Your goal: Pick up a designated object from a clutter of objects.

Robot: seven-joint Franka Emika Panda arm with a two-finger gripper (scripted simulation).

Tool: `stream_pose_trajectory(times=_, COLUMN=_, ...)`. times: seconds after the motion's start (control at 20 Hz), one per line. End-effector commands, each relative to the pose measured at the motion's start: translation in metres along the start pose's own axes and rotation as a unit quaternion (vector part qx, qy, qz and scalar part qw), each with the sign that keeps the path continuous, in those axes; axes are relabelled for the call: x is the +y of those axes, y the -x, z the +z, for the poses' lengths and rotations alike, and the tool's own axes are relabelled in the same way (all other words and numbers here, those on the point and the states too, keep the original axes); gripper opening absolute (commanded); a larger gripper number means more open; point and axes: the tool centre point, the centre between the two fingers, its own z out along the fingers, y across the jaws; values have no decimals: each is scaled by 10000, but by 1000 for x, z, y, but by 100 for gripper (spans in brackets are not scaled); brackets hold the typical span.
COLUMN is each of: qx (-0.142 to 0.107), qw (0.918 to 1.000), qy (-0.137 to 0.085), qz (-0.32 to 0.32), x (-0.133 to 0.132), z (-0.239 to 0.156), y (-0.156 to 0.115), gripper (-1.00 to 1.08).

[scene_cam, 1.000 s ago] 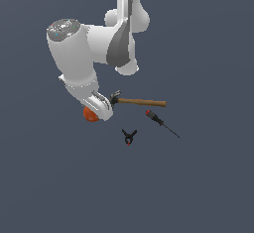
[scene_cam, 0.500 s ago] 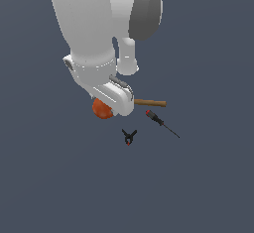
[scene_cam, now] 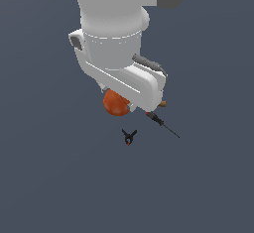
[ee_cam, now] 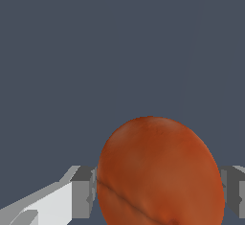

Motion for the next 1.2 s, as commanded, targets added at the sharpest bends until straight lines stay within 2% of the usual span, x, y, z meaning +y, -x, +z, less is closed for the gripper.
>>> stream_pose_trajectory(times=0.0, qx=4, qw=10000, qy=-8, qz=1, x=-12, z=-15, y=0, gripper=-100)
stream_pose_trajectory(times=0.55, qx=1, qw=10000, qy=-13, qz=-3, x=-53, z=-61, y=0, gripper=-100)
stream_pose_trajectory(times=1.15, qx=1, qw=10000, qy=-13, qz=-3, x=-69, z=-79, y=-1, gripper=-100)
